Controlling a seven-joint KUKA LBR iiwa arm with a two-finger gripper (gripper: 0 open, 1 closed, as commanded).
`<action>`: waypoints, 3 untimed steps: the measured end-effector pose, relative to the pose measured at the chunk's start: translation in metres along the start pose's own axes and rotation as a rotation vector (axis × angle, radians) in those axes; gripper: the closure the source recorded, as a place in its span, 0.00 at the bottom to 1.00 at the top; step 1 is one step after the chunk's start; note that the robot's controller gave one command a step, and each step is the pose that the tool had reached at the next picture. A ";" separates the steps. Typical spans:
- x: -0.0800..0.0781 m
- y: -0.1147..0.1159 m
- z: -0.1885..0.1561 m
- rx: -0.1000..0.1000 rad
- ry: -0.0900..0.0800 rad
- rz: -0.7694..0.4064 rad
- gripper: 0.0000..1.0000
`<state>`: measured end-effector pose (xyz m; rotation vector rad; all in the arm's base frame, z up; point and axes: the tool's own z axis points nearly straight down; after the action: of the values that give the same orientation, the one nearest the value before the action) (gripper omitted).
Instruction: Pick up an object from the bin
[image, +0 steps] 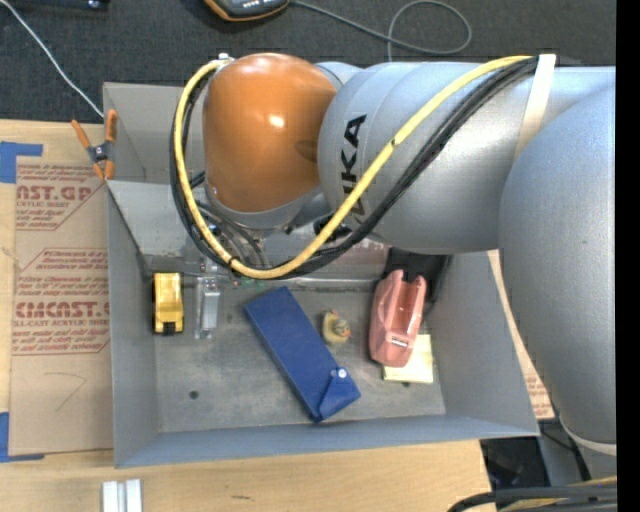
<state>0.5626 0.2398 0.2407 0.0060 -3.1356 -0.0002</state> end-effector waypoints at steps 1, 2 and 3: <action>-0.002 -0.002 -0.005 -0.001 -0.008 0.003 0.00; -0.022 0.004 0.122 -0.002 -0.007 -0.060 0.00; -0.024 0.006 0.085 -0.003 -0.008 -0.068 0.00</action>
Offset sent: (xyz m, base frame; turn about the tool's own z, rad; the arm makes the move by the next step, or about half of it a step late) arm 0.0265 0.0042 -0.1707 -0.0804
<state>0.5863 0.2461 0.1557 0.1136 -3.1420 -0.0050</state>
